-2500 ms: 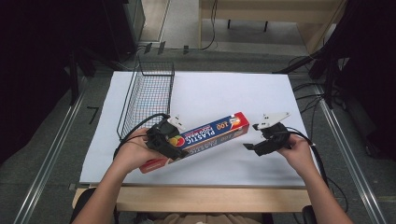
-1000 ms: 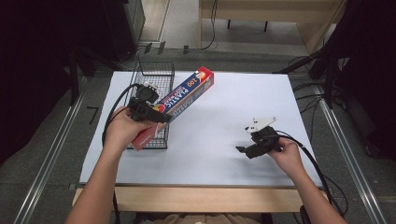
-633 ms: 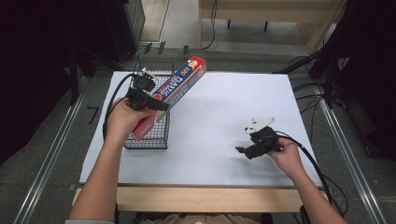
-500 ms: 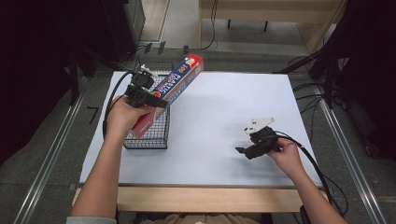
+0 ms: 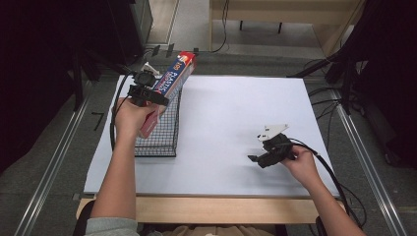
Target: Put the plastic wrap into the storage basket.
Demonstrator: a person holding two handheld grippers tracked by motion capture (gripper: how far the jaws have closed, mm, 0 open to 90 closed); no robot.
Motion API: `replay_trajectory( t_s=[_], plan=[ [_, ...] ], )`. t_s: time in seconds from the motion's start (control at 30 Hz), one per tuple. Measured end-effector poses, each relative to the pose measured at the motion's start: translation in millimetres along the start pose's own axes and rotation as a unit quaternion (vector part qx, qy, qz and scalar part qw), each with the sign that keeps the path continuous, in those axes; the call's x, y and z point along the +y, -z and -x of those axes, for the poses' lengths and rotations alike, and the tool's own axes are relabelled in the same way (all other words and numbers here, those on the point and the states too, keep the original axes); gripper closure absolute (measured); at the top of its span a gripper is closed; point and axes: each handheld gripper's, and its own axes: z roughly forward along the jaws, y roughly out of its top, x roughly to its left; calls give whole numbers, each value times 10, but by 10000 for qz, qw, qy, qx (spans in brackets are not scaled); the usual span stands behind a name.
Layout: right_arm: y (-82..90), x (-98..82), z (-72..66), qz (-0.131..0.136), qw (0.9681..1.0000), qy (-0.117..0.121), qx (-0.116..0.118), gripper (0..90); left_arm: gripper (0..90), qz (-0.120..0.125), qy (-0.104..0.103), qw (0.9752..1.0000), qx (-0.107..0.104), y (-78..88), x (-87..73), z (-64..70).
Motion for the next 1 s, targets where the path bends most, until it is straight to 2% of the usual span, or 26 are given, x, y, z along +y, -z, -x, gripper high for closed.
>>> replay_trajectory(
  t_s=[0.1, 0.13, 0.17, 0.2, 0.23, 0.3, 0.4, 0.47, 0.57, 0.73, 0.83, 0.93, 1.0],
  plan=[
    [0, -2, -2, -15, 10000, 17, 8, 208, 400, -56, -25, 9999, 116, -37, -16, 13],
    [-2, -2, -2, -21, 10000, 18, 10, 209, 400, -50, 37, 10000, 19, -49, -24, -14],
    [-2, -2, -3, -31, 10000, 28, 3, 208, 400, -50, 37, 10000, 19, -49, -24, -14],
    [-2, -2, -3, -31, 10000, 28, 3, 208, 400, 4, 145, 9999, -62, -68, -34, -42],
    [-3, -3, -4, -38, 10000, 38, 1, 208, 400, 36, 240, 9997, -57, -91, -44, -69],
    [-3, -5, -15, -46, 10000, 51, 16, 209, 400, -2, 333, 9994, 23, -123, -50, -93],
    [-9, -5, -21, -66, 9999, 84, 4, 209, 400, -123, 451, 9989, -4, -188, -59, -139],
    [-11, -2, -24, -81, 9999, 125, -58, 209, 400, -119, 564, 9982, 150, -249, -61, -152],
    [-1, 2, -25, -61, 9999, 110, -103, 208, 400, -81, 654, 9977, 180, -266, -60, -162],
    [2, -1, -23, -69, 9998, 136, -114, 208, 399, -99, 711, 9969, 322, -242, -74, -174],
    [-5, -1, -30, -82, 9998, 149, -125, 209, 399, -187, 677, 9962, 522, -238, -97, -168],
    [-15, 3, -40, -99, 9997, 205, -108, 208, 399, -191, 816, 9955, 448, -301, -121, -182],
    [-15, 5, -42, -105, 9997, 220, -99, 208, 399, -220, 809, 9954, 468, -318, -119, -176]
  ],
)
